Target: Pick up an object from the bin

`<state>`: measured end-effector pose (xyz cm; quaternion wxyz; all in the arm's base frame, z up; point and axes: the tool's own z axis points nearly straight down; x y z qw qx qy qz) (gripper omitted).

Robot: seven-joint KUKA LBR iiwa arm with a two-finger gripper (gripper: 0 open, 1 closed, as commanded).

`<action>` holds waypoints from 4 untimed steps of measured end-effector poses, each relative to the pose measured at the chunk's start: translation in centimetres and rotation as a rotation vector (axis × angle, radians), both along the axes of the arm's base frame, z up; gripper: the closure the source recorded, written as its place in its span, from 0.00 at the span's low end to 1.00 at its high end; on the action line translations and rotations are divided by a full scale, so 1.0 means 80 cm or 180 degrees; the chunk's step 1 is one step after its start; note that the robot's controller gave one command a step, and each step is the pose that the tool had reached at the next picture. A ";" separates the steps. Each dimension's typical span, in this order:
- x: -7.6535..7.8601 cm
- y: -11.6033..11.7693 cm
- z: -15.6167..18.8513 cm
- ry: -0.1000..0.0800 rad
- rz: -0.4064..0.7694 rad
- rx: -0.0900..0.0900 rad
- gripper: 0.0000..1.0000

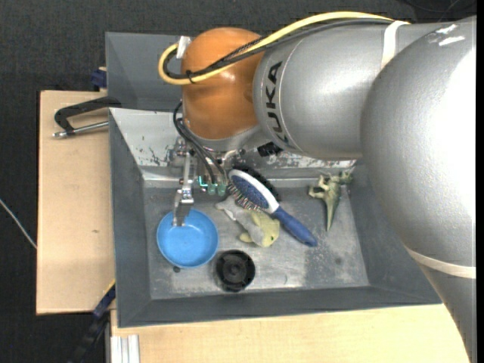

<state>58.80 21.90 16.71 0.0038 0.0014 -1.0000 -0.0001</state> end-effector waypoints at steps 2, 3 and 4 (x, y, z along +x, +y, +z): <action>-0.016 -0.106 -0.114 -0.0069 0.0194 0.0017 1.00; -0.030 -0.138 -0.114 -0.0074 0.0766 0.0023 1.00; -0.030 -0.140 -0.115 -0.0074 0.0764 0.0015 0.00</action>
Offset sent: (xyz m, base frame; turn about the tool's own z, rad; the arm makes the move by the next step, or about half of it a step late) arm -0.0175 -0.0872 -0.0971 -0.0621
